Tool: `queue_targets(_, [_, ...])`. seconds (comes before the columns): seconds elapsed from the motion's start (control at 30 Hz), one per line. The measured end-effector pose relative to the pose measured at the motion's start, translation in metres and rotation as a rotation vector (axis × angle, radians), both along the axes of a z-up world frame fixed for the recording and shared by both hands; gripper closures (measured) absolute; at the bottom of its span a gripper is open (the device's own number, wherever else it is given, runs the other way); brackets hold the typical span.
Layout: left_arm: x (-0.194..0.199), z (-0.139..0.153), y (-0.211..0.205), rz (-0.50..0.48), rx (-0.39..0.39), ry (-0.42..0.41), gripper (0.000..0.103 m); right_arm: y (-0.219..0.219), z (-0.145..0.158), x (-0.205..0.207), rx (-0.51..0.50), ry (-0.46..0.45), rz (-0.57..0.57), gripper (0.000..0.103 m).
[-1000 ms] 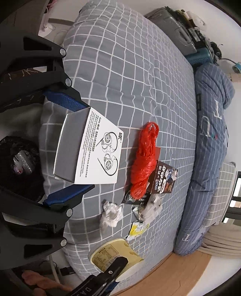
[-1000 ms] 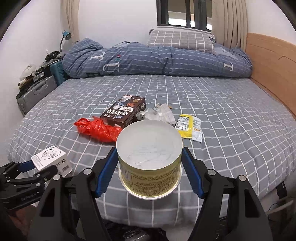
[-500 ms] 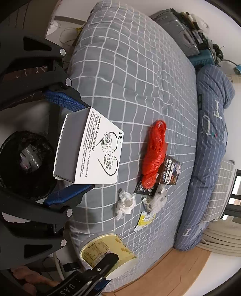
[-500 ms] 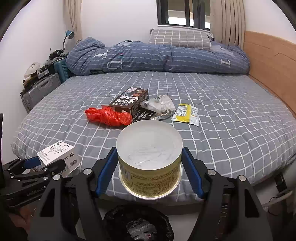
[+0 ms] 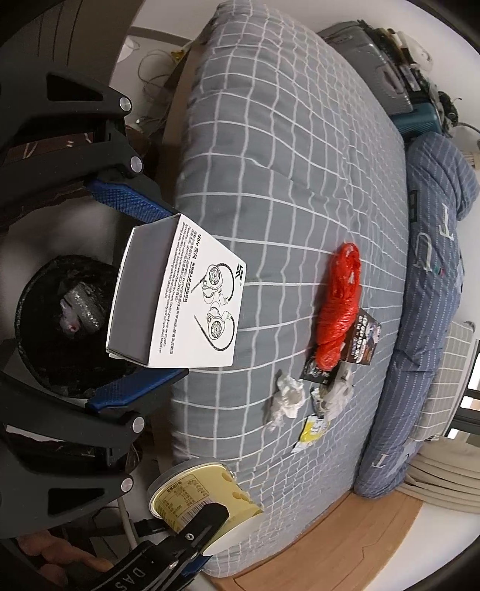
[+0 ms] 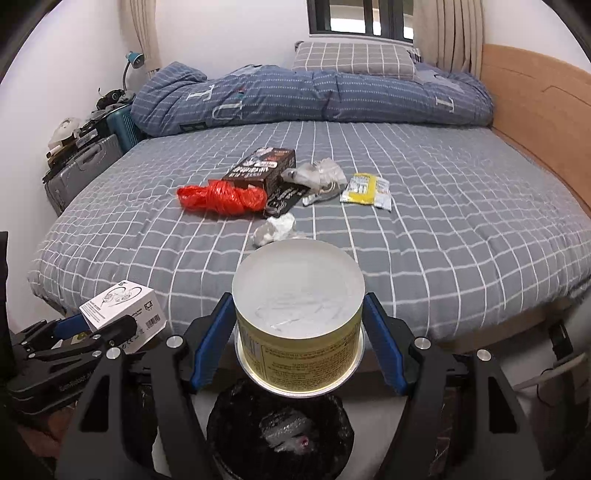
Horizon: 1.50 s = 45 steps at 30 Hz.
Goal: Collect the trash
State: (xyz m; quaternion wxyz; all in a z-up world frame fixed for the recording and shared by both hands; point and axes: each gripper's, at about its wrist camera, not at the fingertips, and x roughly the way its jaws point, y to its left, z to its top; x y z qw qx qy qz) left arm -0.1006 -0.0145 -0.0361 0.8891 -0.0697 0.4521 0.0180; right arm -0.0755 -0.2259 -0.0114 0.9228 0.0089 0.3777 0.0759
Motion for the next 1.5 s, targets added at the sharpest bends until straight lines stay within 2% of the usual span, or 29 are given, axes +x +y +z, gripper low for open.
queue_targets(0.43, [-0.029,-0.016,-0.004,-0.007,0.009,0.040,0.030,0.003,-0.025,-0.032,-0.023,0.058,0.016,0.036])
queue_targets(0.7, [-0.049,-0.013,-0.005,-0.004,0.027,0.041,0.030,0.003,-0.025,-0.044,-0.013,0.060,0.014,0.036])
queue_targets(0.97, [-0.050,-0.024,-0.003,-0.004,0.024,0.063,0.030,0.014,-0.036,-0.048,-0.017,0.083,0.040,0.036])
queue_targets(1.5, [-0.044,-0.089,0.009,0.007,0.004,0.140,0.030,0.030,-0.117,-0.042,-0.043,0.249,0.056,0.036])
